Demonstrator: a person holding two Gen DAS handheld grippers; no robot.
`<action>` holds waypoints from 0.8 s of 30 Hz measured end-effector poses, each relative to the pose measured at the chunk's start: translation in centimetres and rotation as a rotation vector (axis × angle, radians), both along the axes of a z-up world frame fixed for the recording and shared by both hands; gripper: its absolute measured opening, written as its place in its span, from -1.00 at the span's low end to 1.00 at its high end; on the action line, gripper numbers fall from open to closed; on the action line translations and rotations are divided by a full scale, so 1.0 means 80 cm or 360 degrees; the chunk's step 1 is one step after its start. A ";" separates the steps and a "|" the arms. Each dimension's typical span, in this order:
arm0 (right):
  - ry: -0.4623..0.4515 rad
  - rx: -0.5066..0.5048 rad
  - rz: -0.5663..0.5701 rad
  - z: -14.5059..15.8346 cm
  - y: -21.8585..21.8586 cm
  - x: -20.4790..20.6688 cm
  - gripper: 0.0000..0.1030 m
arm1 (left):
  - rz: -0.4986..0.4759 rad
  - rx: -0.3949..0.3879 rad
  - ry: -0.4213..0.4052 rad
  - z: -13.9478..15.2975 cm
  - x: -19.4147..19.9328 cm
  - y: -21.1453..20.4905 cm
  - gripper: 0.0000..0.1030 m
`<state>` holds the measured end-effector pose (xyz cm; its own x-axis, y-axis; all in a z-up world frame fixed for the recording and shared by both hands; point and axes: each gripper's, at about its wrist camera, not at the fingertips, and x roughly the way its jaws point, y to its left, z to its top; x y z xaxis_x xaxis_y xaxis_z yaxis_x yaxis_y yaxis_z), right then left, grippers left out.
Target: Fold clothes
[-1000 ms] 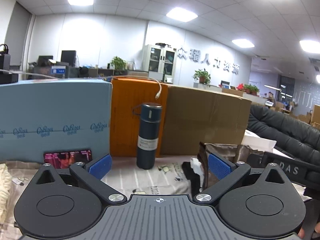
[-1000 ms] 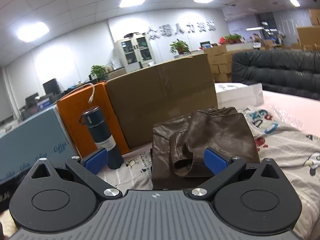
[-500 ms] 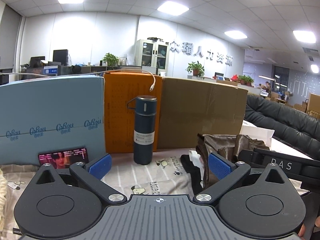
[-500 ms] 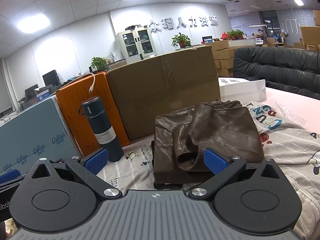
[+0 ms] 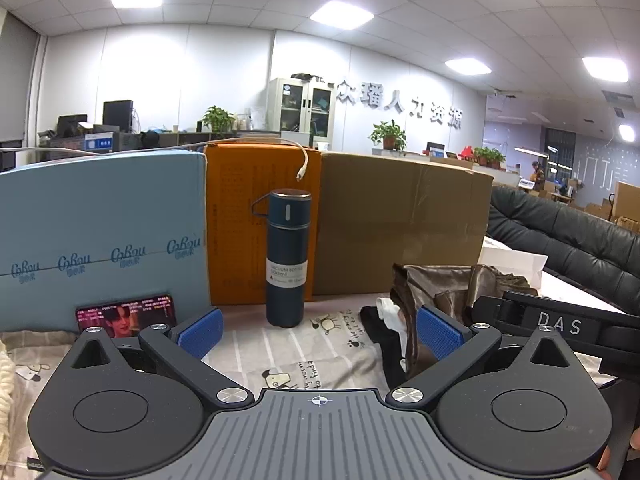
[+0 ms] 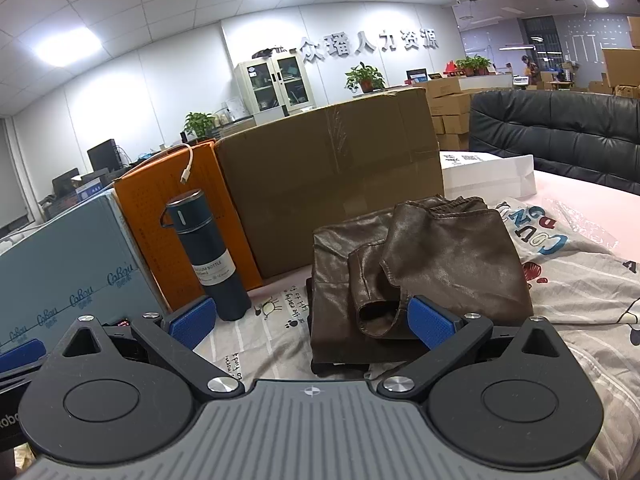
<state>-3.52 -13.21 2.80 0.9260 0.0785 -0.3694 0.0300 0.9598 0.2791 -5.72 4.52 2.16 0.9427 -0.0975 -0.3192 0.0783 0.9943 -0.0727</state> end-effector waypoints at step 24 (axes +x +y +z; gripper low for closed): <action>0.0054 -0.0009 0.0036 -0.006 0.006 0.013 1.00 | 0.0064 -0.0021 0.0017 -0.001 0.004 0.010 1.00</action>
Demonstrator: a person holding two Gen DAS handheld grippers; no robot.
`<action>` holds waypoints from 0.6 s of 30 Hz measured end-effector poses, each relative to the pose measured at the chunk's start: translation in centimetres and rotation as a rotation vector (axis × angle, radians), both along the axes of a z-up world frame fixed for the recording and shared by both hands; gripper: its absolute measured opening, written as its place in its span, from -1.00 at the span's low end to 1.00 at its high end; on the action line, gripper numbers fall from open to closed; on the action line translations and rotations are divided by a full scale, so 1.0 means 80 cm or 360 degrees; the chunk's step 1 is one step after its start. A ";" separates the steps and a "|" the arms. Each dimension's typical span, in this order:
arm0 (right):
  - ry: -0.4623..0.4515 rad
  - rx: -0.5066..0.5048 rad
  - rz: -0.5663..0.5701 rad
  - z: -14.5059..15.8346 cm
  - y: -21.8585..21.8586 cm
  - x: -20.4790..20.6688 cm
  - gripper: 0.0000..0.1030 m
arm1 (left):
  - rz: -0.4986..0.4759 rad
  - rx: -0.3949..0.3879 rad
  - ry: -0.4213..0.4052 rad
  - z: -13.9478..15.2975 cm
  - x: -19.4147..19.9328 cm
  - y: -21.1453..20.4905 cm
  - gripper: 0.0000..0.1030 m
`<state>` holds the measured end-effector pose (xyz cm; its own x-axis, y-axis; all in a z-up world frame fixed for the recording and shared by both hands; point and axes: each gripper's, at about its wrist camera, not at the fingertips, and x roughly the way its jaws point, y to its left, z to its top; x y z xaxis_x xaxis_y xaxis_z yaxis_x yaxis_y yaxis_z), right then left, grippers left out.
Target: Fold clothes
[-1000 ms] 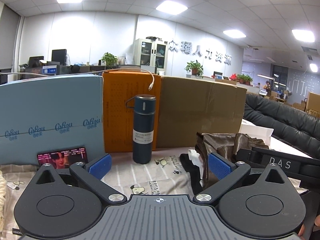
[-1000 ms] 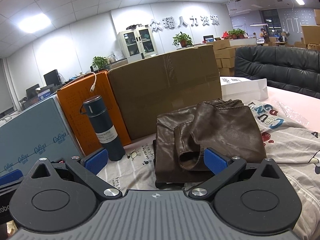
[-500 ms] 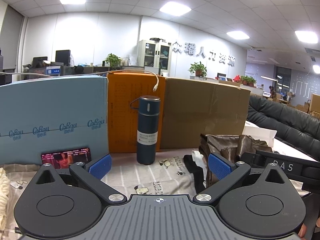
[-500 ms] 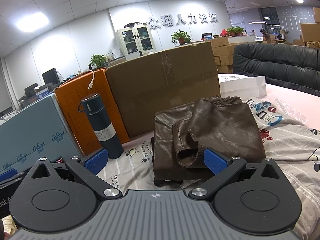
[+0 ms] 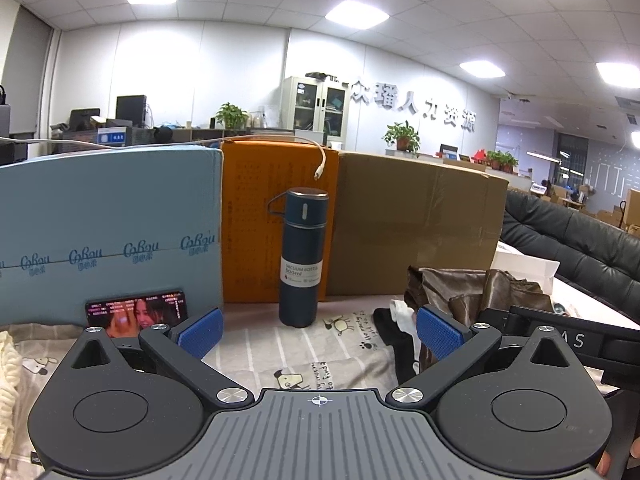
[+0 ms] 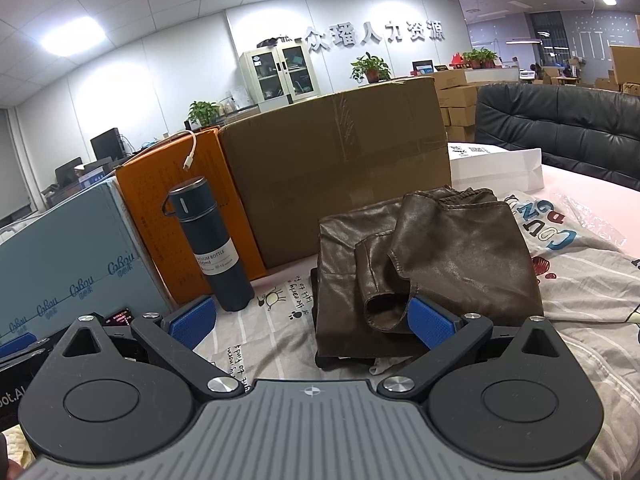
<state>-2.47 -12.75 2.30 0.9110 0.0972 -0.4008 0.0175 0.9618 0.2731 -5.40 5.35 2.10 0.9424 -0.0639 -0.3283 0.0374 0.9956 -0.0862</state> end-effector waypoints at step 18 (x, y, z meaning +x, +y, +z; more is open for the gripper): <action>-0.0006 -0.0005 -0.0014 0.000 0.000 -0.003 1.00 | -0.0001 -0.0005 -0.0008 0.000 0.000 -0.001 1.00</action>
